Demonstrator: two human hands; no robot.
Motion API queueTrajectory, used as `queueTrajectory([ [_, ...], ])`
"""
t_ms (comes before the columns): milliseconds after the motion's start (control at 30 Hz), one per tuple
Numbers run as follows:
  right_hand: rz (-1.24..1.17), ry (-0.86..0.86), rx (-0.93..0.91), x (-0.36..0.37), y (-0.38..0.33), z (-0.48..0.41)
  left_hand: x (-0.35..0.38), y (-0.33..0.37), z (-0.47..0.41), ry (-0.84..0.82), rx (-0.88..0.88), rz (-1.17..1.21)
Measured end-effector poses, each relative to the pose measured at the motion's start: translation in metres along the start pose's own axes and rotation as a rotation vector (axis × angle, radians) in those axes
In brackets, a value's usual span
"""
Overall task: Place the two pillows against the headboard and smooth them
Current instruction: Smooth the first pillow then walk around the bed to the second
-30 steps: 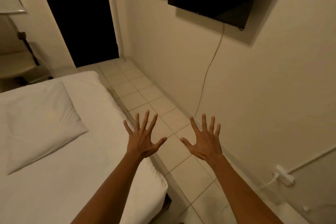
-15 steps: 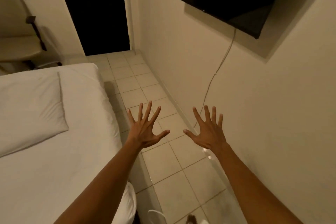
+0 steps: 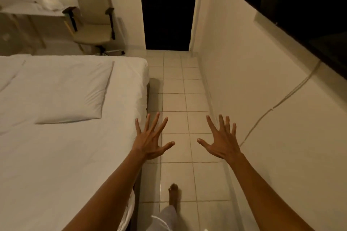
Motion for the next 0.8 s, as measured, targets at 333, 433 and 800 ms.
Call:
queueTrajectory([
  [333, -0.005, -0.001, -0.052, -0.012, 0.056, -0.171, -0.011, -0.03, -0.166, 0.015, -0.17, 0.043],
  [433, -0.021, -0.012, -0.034, -0.017, 0.071, -0.224, -0.021, -0.029, -0.214, 0.003, -0.212, 0.083],
  [800, -0.117, -0.032, -0.032, -0.023, 0.114, -0.422, -0.031, -0.038, -0.388, -0.034, -0.269, 0.037],
])
Point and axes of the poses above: each hand's wrist, its own z-axis away from the middle knuckle, its own x-axis out of the palm, y = z × x, the point moved 3 cm from there along -z, towards the middle knuckle, and after that the axes turned 15 degrees about -x, right-handed, at the moved point
